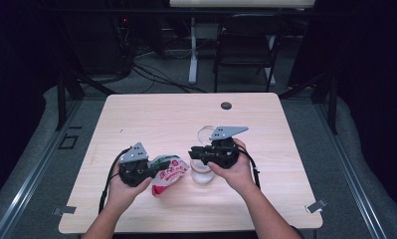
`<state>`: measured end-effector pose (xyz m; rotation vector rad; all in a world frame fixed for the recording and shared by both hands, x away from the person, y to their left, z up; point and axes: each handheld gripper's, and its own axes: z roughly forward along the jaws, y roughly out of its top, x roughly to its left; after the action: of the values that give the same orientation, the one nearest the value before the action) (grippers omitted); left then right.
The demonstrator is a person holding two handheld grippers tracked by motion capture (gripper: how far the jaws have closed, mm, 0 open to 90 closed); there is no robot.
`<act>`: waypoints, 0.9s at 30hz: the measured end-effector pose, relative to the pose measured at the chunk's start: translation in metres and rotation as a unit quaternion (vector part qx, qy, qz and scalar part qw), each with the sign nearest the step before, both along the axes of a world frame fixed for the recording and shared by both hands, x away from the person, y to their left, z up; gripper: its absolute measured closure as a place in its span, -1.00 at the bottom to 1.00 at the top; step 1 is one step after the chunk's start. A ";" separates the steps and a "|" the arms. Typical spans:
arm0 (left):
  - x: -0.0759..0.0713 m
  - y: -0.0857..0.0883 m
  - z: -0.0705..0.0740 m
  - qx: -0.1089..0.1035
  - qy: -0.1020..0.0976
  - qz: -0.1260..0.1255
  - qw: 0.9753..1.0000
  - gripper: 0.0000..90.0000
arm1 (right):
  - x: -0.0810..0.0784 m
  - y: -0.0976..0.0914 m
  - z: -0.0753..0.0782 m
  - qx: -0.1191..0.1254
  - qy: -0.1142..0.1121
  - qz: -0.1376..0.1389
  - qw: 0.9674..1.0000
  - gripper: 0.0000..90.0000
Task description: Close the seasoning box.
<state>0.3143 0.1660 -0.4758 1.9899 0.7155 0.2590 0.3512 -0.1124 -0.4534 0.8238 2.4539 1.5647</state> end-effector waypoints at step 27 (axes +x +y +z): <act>-0.007 0.004 -0.012 -0.006 -0.010 0.027 1.000 0.83 | -0.008 0.035 -0.026 -0.050 0.008 0.062 0.997 0.85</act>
<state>0.3077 0.1703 -0.4878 1.9556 0.7564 0.3055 0.3436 -0.0776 -0.4798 0.6844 2.6165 1.4632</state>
